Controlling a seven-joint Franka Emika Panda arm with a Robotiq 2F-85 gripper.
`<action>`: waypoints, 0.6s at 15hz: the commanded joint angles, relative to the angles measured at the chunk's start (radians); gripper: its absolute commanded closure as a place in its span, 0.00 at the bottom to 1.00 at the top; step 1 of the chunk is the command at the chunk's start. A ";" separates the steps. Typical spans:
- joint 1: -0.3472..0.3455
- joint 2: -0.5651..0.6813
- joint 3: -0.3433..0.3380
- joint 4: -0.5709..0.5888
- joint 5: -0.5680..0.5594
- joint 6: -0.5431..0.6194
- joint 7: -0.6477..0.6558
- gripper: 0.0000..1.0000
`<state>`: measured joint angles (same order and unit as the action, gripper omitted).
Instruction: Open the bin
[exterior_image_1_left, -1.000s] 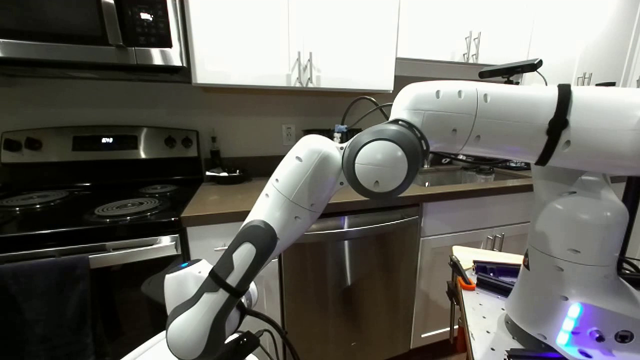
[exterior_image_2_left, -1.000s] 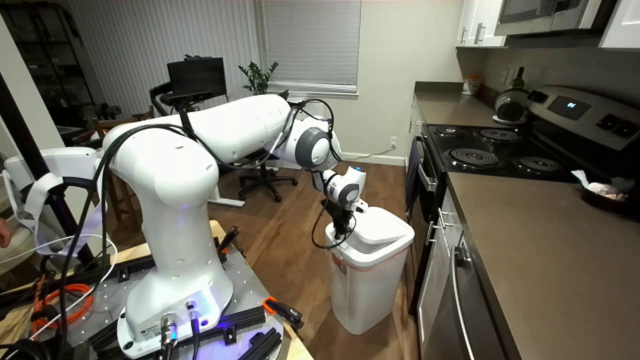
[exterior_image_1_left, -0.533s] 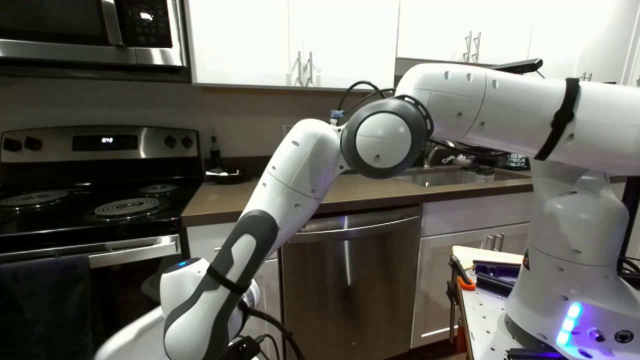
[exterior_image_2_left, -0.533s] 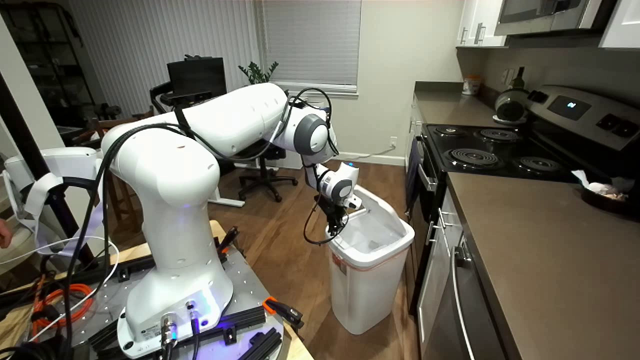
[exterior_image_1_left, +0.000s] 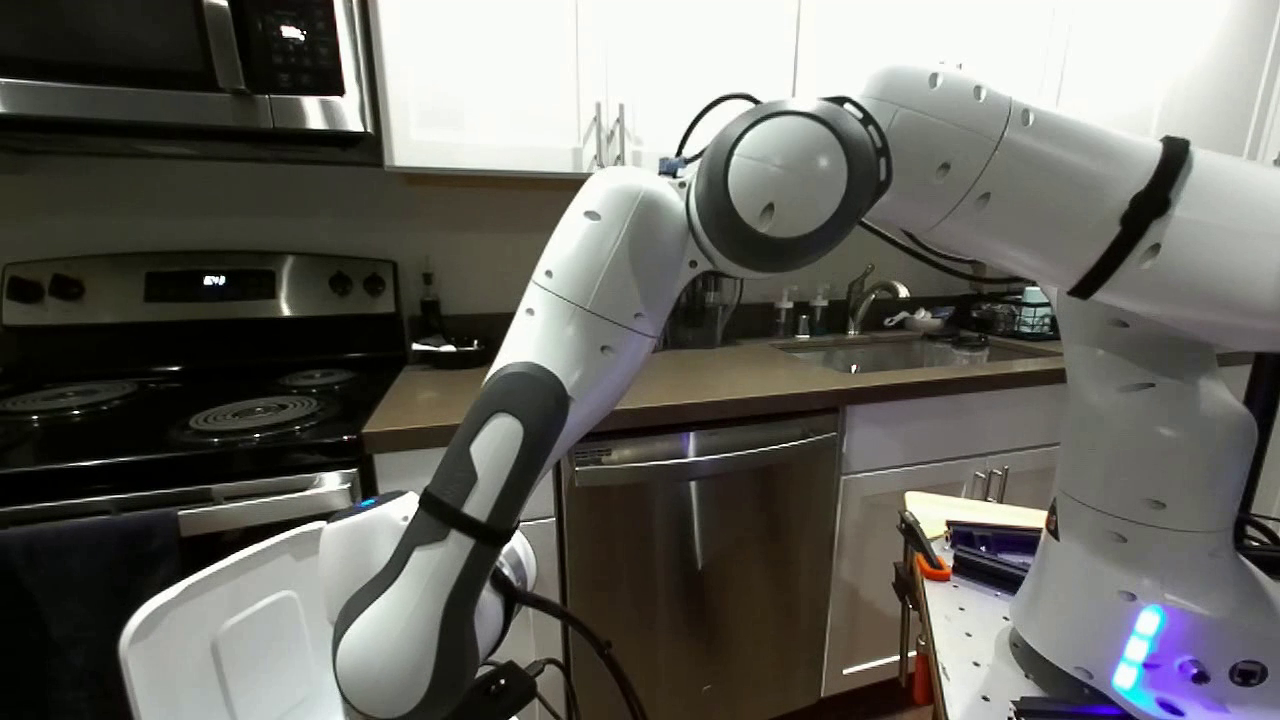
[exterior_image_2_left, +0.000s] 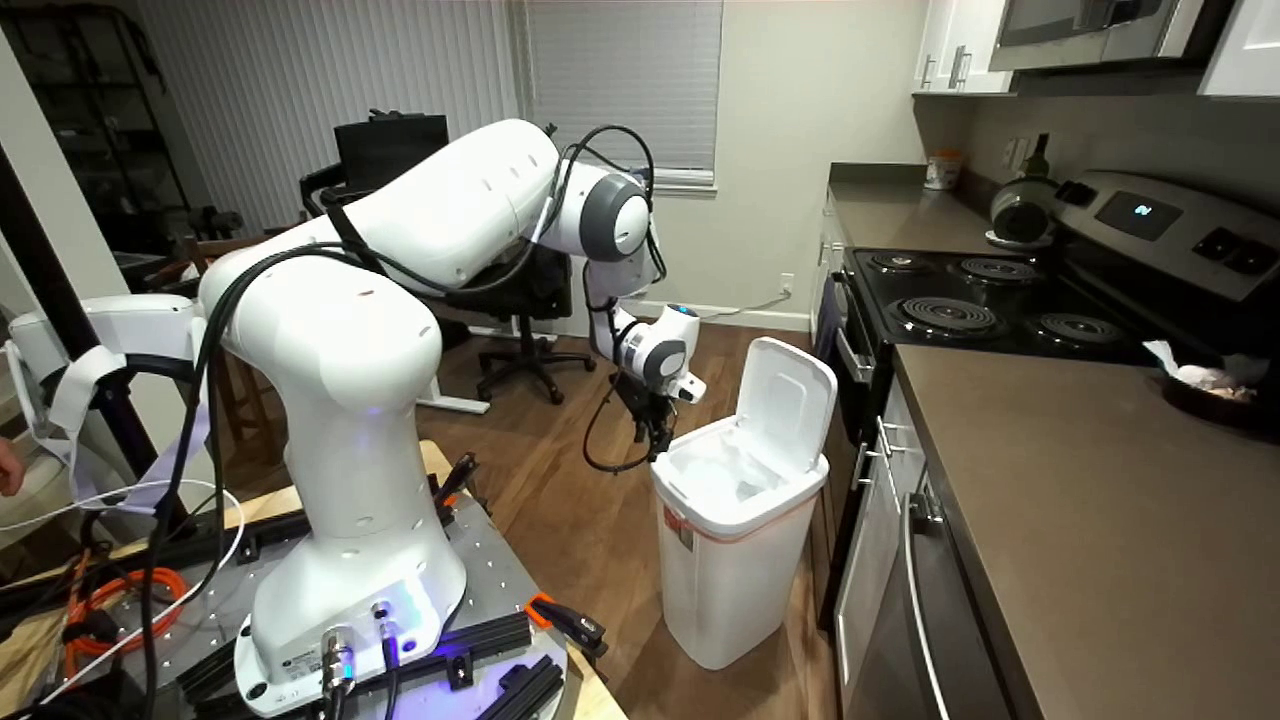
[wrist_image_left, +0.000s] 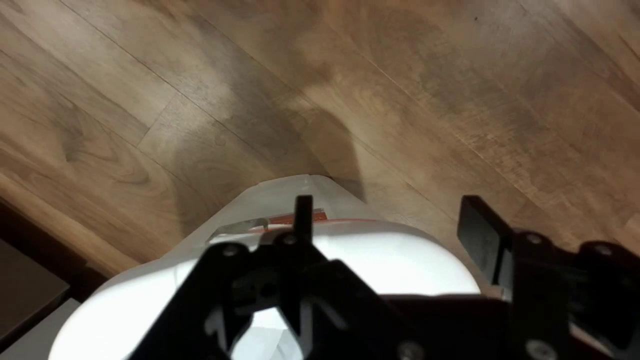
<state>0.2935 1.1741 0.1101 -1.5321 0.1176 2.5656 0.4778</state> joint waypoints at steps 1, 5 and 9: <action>0.008 -0.117 -0.009 -0.157 0.050 0.041 0.009 0.00; 0.003 -0.180 -0.012 -0.219 0.063 0.026 -0.001 0.00; -0.019 -0.200 -0.011 -0.190 0.061 -0.036 -0.023 0.00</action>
<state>0.2889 1.0167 0.1006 -1.7056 0.1507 2.5682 0.4778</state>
